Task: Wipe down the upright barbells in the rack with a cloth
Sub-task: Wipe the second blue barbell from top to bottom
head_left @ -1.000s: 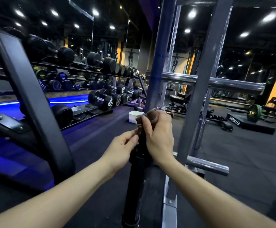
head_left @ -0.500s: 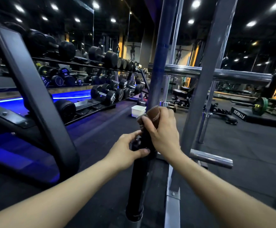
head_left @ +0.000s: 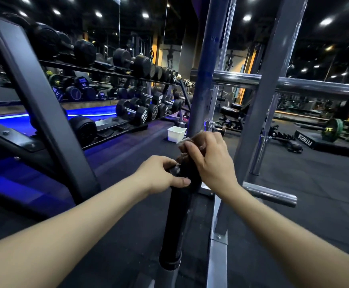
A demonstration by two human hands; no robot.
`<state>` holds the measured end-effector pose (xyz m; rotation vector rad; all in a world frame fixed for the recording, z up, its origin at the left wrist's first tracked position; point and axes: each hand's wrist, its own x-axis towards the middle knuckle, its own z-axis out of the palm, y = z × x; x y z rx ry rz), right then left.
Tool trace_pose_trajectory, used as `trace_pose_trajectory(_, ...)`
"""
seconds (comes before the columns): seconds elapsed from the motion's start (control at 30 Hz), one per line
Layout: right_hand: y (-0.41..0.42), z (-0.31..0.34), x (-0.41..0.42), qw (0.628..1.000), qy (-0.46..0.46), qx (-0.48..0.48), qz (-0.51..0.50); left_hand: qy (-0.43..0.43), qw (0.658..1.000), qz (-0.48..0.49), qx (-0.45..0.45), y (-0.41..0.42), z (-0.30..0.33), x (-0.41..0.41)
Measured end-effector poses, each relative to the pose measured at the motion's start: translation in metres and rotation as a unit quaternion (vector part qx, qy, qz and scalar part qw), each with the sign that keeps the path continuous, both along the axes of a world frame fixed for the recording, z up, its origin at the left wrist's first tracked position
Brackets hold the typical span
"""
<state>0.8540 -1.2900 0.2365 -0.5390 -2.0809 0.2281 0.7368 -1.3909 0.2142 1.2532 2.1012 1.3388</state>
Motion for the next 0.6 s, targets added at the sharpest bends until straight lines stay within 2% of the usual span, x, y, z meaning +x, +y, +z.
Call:
trace_pose_trajectory(0.17,-0.006,0.058,-0.009,0.998,0.067,0.004,-0.018,0.006,1.000,-0.011,-0.017,0.000,0.003,-0.001)
trace_pose_trajectory(0.27,-0.005,0.051,-0.013,0.996,0.085,-0.011,0.013,0.002,1.000,-0.010,-0.014,0.001,0.001,-0.003)
trace_pose_trajectory(0.33,-0.005,0.025,-0.009,0.997,0.064,-0.021,0.031,0.003,1.000,-0.014,-0.008,0.001,0.000,-0.005)
trace_pose_trajectory(0.43,-0.007,-0.003,0.004,0.999,-0.026,0.018,0.004,0.002,1.000,-0.007,-0.004,-0.001,0.003,-0.002)
trace_pose_trajectory(0.53,-0.007,0.012,0.009,0.995,-0.088,0.025,-0.035,-0.006,1.000,-0.009,-0.009,-0.003,0.006,0.002)
trace_pose_trajectory(0.6,-0.006,0.037,0.006,0.997,-0.064,0.025,-0.036,-0.005,1.000,-0.020,-0.009,-0.003,0.007,0.002)
